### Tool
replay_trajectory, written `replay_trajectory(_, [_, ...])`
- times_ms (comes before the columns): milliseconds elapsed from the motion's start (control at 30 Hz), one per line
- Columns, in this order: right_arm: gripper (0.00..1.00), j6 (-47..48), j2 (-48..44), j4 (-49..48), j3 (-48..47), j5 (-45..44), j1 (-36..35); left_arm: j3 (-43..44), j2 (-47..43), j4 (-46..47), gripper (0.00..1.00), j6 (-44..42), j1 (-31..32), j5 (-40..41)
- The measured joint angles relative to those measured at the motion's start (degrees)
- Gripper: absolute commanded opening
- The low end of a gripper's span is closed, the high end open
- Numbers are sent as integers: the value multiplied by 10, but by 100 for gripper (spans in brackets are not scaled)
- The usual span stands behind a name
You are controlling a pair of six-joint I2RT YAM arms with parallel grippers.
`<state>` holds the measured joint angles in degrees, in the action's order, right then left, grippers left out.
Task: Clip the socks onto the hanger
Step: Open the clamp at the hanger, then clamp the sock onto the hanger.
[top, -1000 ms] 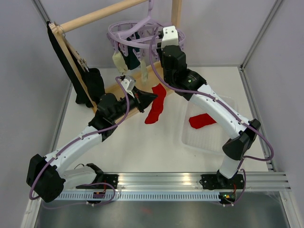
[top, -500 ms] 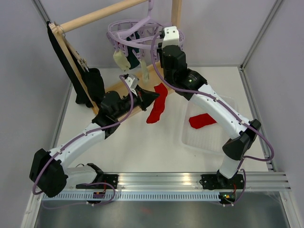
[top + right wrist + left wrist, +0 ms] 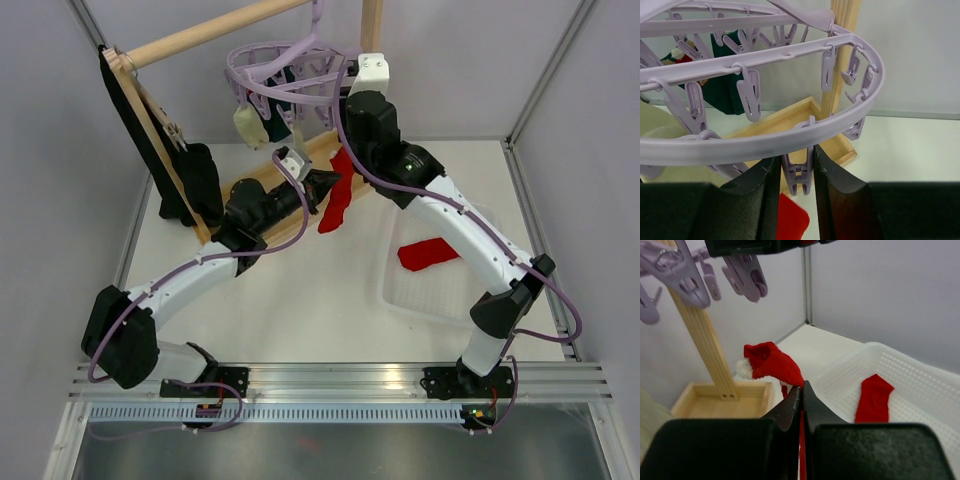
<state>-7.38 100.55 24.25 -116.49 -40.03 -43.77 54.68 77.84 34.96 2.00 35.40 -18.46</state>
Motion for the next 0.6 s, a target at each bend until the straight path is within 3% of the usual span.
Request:
replay_trajectory(267, [0,-28,0,24,-17,8,0,56,51,13,2,-85,1,32])
replay_trajectory(600, [0,-40,0,39,-27,12,0,91,72,13,2,-109,6,35])
